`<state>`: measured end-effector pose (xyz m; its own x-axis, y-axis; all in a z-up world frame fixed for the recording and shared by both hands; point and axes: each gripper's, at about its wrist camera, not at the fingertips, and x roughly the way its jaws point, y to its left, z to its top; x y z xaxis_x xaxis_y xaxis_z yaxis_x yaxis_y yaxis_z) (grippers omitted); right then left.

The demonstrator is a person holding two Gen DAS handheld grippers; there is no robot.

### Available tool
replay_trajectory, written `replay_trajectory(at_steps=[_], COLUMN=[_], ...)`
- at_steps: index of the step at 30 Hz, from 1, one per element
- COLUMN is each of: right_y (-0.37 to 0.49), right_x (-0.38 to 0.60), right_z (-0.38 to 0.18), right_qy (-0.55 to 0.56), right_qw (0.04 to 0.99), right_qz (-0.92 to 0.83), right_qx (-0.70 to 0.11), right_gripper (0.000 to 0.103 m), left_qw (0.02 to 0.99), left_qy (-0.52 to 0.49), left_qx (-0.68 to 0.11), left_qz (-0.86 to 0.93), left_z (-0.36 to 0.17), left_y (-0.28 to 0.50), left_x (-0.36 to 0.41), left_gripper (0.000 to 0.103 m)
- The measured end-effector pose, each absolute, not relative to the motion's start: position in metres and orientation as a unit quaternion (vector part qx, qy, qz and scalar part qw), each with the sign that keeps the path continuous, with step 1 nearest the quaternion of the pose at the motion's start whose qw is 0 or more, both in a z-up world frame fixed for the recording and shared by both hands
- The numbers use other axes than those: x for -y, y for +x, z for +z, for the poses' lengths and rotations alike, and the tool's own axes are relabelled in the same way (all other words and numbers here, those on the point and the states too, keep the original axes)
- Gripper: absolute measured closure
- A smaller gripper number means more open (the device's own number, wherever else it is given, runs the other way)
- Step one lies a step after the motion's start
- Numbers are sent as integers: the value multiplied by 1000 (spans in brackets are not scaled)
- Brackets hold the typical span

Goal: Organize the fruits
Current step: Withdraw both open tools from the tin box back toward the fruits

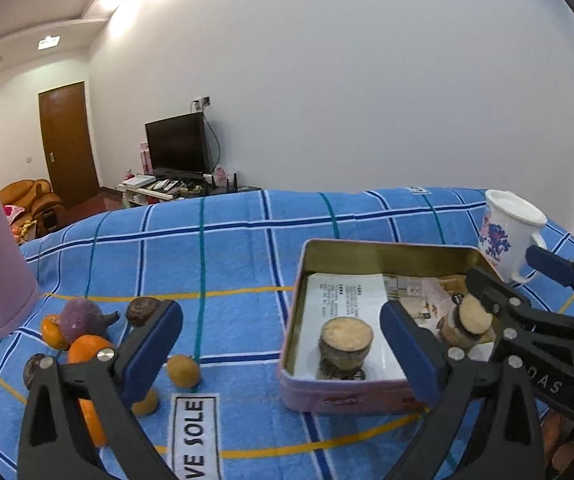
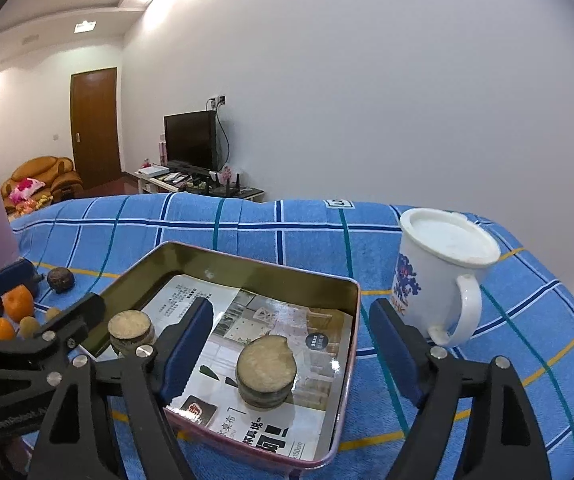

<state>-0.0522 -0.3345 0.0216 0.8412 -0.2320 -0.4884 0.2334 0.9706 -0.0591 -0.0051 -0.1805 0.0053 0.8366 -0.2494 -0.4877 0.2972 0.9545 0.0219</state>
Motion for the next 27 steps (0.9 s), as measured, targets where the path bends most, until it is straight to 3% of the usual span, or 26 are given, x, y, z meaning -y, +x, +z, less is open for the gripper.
replay_trajectory(at_steps=[13,27], right_y=[-65,-63], right_x=[318,301], right_z=[27,23], right_qy=[-25,-16], right_qw=[959,954], right_qz=[-166,-161], right_qx=[-229,-253], right_gripper=[21,21], left_qw=[959,957], left_qy=[39,29], left_qx=[-251,-261], left_qz=[-126,-123], left_z=[4,3], left_y=[-11,-17], left_x=[152,117], left_gripper=[1,1])
